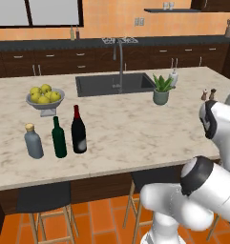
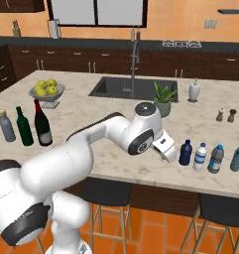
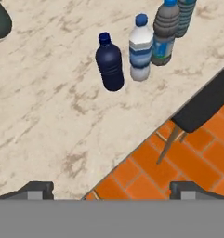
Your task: Move the plastic bottles in the middle to the plastics group, and the glass bottles in the middle to the glass group.
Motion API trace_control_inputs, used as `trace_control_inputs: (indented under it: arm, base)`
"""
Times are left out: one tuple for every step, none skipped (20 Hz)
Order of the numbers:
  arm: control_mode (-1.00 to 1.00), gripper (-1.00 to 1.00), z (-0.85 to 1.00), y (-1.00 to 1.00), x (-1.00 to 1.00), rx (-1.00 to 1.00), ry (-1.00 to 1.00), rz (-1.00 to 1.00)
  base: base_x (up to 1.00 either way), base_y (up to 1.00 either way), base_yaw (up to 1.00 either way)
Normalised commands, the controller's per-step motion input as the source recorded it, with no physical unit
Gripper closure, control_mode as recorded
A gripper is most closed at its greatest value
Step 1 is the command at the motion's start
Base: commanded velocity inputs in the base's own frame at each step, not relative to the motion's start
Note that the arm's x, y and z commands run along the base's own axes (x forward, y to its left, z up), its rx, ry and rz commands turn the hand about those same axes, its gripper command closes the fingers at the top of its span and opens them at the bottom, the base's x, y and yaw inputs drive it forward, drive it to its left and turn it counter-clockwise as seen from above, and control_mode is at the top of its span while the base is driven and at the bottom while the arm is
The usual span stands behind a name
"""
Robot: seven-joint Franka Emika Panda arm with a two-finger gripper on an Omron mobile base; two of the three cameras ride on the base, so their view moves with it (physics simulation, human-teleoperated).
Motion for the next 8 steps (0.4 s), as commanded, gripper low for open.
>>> trace_control_inputs:
  arm:
    - [-1.0, -1.0, 0.0, 0.64, -0.39, 0.0, 0.0, 0.22]
    - [-1.0, -1.0, 0.0, 0.59, -0.26, 0.0, 0.0, 0.22]
    - [-1.0, -1.0, 0.02, 0.52, -0.24, 0.0, 0.0, 0.2]
    - [-1.0, -1.0, 0.04, 0.53, -0.41, 0.0, 0.0, 0.19]
    - [-1.0, -1.0, 0.07, 0.51, -0.49, 0.0, 0.0, 0.18]
    - [-1.0, -1.0, 0.1, 0.56, -0.62, 0.0, -0.01, 0.19]
    - [-1.0, -1.0, 0.09, 0.52, -0.68, 0.0, 0.0, 0.21]
    - [-1.0, -1.0, 0.1, 0.49, -0.72, 0.0, 0.0, 0.24]
  base:
    - [0.0, 0.0, 0.0]
    - [0.0, 0.0, 0.0]
    - [0.0, 0.0, 0.0]
    - [0.0, 0.0, 0.0]
    - [0.0, 0.0, 0.0]
    - [0.0, 0.0, 0.0]
    - [0.0, 0.0, 0.0]
    - [0.0, 0.0, 0.0]
